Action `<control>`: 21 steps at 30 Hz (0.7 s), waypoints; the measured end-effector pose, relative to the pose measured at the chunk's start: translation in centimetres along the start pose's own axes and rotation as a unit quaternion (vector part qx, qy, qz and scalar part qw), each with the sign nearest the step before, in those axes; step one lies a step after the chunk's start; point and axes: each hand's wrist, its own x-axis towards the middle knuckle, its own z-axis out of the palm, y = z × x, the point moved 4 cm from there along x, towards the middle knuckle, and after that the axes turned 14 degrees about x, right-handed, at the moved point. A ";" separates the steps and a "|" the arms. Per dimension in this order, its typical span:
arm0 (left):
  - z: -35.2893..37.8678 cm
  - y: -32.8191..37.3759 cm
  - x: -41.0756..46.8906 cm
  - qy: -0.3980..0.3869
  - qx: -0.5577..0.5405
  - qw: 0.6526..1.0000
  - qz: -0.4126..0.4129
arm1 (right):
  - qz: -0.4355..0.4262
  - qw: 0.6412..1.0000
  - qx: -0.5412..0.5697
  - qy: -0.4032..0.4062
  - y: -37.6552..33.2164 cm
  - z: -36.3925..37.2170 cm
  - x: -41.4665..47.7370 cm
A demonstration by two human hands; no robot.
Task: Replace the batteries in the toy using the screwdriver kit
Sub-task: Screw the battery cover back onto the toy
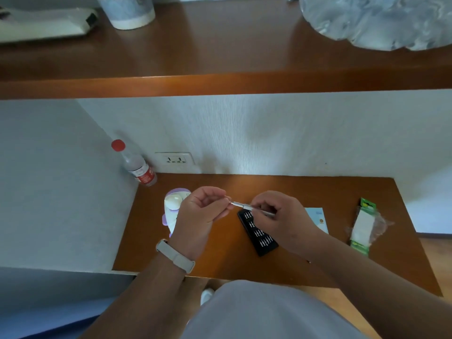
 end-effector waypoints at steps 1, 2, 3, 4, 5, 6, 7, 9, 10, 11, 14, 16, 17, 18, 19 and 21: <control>-0.1 0.0 0.0 -0.008 0.013 1.000 0.007 | 0.001 1.000 -0.001 0.003 -0.1 0.1 0.0; -0.2 0.1 0.1 -0.013 0.021 1.000 0.012 | 0.006 1.000 0.003 0.006 -0.1 0.1 -0.1; -0.2 0.1 0.1 -0.015 0.017 1.000 0.013 | 0.015 1.000 0.013 0.009 -0.1 0.2 -0.1; -0.2 0.1 0.1 -0.018 0.002 1.000 0.011 | 0.027 0.999 0.028 0.014 -0.1 0.3 -0.1; -0.2 0.1 0.1 -0.021 -0.022 1.000 0.007 | 0.038 0.998 0.043 0.019 -0.1 0.4 -0.2; -0.2 0.0 0.2 -0.025 -0.049 0.998 0.003 | 0.045 0.997 0.053 0.026 0.0 0.5 -0.2; -0.2 0.1 0.2 -0.029 -0.075 0.997 -0.001 | 0.048 0.997 0.056 0.033 0.0 0.6 -0.2; -0.2 0.1 0.2 -0.036 -0.107 0.994 -0.002 | 0.045 0.997 0.052 0.040 -0.1 0.7 -0.1; -0.3 0.1 0.2 -0.039 -0.112 0.993 0.000 | 0.044 0.997 0.053 0.042 -0.2 0.8 -0.1; -0.3 0.2 0.2 -0.041 -0.115 0.992 0.004 | 0.043 0.997 0.056 0.044 -0.2 0.9 0.0; -0.6 0.2 0.2 -0.044 -0.118 0.992 0.011 | 0.048 0.996 0.063 0.050 -0.1 1.0 0.1; -0.7 0.2 0.2 -0.042 -0.111 0.993 0.013 | 0.052 0.995 0.069 0.050 0.0 1.2 0.1; -0.8 0.2 0.2 -0.039 -0.105 0.994 0.014 | 0.051 0.995 0.071 0.049 0.0 1.3 0.0; -1.0 0.1 0.2 -0.035 -0.095 0.995 0.017 | 0.051 0.995 0.073 0.047 0.0 1.3 0.0; -1.1 0.1 0.2 -0.029 -0.078 0.996 0.022 | 0.049 0.995 0.075 0.044 -0.1 1.4 0.0; -1.4 0.1 0.2 -0.021 -0.032 0.999 0.039 | 0.041 0.996 0.076 0.036 -0.3 1.5 -0.1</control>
